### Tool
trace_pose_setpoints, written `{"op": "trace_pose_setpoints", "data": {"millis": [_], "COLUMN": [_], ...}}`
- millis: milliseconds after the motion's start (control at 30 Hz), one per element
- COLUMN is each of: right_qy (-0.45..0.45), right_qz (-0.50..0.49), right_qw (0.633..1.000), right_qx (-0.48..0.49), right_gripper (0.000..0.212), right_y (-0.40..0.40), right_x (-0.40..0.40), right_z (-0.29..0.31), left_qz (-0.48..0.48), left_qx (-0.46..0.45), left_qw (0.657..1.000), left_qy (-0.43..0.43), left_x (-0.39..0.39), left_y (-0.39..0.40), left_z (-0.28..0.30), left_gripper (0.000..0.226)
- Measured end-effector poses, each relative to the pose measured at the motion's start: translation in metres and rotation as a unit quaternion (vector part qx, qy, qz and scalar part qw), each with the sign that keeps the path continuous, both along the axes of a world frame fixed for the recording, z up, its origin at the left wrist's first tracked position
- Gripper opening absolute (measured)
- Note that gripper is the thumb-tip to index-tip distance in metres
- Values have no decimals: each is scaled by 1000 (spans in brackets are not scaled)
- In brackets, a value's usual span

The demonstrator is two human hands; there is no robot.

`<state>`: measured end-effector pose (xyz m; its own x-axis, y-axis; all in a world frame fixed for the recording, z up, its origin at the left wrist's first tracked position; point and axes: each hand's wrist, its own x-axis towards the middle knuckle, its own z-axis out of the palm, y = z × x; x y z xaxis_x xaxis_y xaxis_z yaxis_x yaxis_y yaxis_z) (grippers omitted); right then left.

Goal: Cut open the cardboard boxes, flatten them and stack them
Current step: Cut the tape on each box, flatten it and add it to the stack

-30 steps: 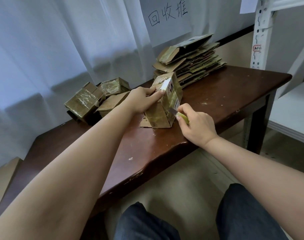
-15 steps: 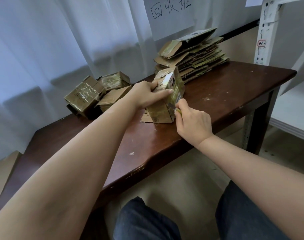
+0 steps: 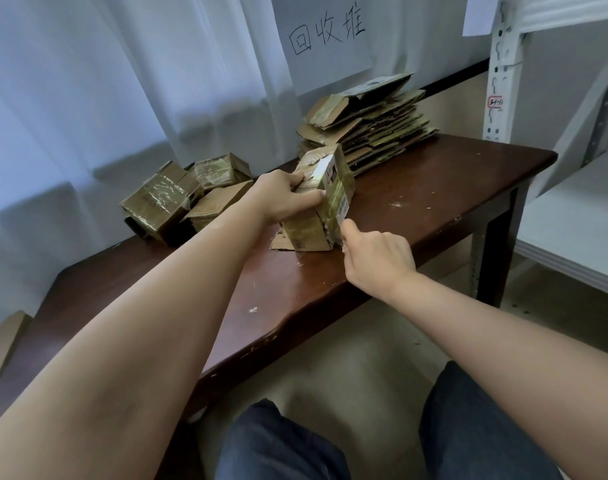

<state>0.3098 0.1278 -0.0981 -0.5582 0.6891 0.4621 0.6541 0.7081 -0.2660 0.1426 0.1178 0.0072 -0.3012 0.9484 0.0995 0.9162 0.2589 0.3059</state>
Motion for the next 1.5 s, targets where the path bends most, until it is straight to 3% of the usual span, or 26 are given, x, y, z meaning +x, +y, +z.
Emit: {"op": "trace_pose_setpoints", "data": {"millis": [167, 433, 633, 800, 933, 1233, 1500], "right_qy": [66, 185, 209, 183, 145, 209, 201], "right_qz": [-15, -37, -75, -91, -84, -102, -104], "right_qw": [997, 980, 972, 972, 975, 961, 953], "right_qx": [-41, -64, -81, -114, -144, -149, -200], "right_gripper": [11, 10, 33, 69, 85, 68, 71], "right_y": [5, 33, 44, 56, 63, 75, 87], "right_x": [11, 11, -5, -13, -23, -34, -34], "right_z": [-1, 6, 19, 21, 17, 19, 5], "left_qz": [-15, -82, -80, -51, -53, -91, -64], "left_qx": [-23, -38, 14, 84, 97, 91, 130], "left_qw": [1000, 994, 977, 951, 947, 948, 953], "left_qy": [-5, 65, 196, 294, 301, 292, 265], "left_x": [-5, -39, -35, -27, -31, -49, -59], "left_y": [-1, -23, -20, -11, -5, 7, 11], "left_z": [2, 10, -11, -34, -34, -16, -12], "left_gripper": [69, 76, 86, 81, 76, 61, 49]}}
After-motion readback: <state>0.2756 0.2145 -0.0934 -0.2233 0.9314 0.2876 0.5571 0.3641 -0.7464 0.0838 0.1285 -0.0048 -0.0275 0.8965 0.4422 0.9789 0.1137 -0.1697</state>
